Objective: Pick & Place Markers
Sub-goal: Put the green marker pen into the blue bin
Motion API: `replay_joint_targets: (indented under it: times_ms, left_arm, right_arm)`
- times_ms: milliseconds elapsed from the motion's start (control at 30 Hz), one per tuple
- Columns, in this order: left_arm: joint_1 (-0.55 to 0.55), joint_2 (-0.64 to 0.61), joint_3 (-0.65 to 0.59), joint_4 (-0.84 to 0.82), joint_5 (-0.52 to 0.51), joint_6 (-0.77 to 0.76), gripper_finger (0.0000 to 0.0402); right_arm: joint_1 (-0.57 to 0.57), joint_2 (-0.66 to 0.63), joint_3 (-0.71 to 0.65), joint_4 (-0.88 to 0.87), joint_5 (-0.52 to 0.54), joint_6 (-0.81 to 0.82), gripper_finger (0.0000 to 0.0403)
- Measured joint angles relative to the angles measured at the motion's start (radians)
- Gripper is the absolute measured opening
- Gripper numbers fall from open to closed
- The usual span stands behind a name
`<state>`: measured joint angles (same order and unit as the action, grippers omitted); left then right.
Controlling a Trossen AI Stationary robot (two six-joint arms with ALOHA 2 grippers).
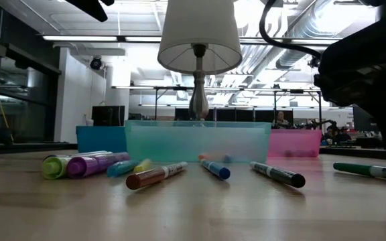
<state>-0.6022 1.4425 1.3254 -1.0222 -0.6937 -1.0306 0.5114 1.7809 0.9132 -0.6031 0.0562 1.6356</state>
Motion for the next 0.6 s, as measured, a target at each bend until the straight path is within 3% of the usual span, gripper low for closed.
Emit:
replay_joint_targets:
  times_ms: [400,600]
  left_arm:
    - [0.000,0.000,0.000,0.001,0.002,-0.002,0.0213]
    - [0.001,0.000,0.000,0.002,0.002,-0.018,0.0213]
  right_arm:
    - [-0.003,0.000,0.000,-0.015,-0.062,-0.087,0.0025]
    - [-0.003,-0.018,-0.004,-0.013,-0.064,-0.093,0.0023]
